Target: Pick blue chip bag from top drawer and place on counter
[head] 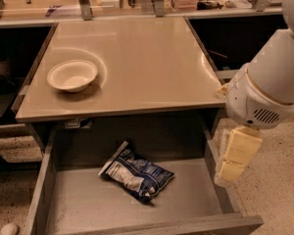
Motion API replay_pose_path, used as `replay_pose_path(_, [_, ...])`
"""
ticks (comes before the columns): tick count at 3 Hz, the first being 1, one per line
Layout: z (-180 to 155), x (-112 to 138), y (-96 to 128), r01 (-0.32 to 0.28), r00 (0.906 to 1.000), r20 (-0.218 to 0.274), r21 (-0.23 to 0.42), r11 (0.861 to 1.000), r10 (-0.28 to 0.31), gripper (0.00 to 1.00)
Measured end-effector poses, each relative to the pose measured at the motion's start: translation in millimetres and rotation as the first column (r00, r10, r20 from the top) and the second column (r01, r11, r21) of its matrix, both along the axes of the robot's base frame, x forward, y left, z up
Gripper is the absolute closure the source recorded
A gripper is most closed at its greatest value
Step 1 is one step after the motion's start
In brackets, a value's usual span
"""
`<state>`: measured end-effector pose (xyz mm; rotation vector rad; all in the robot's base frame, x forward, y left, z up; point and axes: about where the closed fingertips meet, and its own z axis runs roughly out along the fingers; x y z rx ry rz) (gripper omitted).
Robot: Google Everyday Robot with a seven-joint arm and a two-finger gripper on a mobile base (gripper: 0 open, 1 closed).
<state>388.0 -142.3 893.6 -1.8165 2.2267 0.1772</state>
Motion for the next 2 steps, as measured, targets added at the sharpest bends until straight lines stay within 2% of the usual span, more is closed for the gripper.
replay_pose_path(1, [-18.7, -4.2, 28.4, -0.032, 0.9995, 0.004, 0.037, 0.999, 0.032, 0.00])
replay_pose_path(2, [-79.3, 11.9, 118.3, -0.049, 0.9980, -0.034, 0.126, 0.991, 0.054, 0.00])
